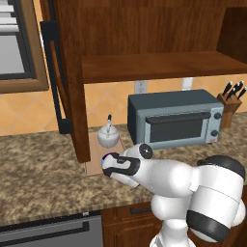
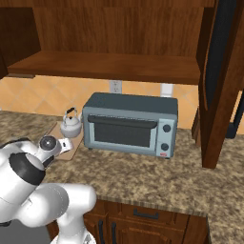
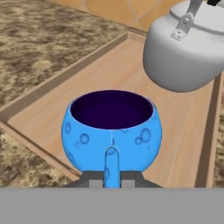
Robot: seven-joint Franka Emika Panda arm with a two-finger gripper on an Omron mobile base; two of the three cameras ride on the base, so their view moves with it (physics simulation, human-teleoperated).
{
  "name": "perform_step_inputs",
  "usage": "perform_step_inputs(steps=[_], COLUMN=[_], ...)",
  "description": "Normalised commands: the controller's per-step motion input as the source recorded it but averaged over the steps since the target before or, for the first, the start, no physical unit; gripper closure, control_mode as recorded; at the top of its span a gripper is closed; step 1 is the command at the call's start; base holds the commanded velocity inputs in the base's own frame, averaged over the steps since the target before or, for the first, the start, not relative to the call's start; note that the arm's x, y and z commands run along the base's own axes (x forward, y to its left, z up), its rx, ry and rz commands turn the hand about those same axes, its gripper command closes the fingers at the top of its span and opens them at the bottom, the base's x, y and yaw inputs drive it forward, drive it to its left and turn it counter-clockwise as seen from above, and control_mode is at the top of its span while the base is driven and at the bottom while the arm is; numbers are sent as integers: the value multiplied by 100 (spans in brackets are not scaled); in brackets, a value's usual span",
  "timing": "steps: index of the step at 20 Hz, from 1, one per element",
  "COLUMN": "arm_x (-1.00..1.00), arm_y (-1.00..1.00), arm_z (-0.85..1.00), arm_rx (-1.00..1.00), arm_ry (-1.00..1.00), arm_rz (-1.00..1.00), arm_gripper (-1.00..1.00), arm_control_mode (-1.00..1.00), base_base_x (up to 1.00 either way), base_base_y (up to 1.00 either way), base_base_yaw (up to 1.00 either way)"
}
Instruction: Pick the kettle from the counter and place it on the tray. Then pick the mug from the cabinet and place it on the tray. Then close the cabinet doors.
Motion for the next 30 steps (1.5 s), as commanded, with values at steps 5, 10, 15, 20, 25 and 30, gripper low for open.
perform_step_inputs(steps=[5, 10, 15, 20, 25, 30], arm_x=[6, 7, 4, 12, 7, 1], arm_y=[3, 3, 0, 0, 1, 1], arm_z=[-2, -8, -6, -11, -9, -7], arm_rx=[-1, 0, 0, 0, 0, 0], arm_ry=[3, 0, 0, 0, 0, 0], arm_rz=[0, 0, 0, 0, 0, 0], arm_gripper=[100, 100, 100, 100, 100, 100], arm_control_mode=[-100, -100, -100, -100, -100, -100], base_base_x=[0, 0, 0, 0, 0, 0], base_base_y=[0, 0, 0, 0, 0, 0], base_base_yaw=[0, 0, 0, 0, 0, 0])
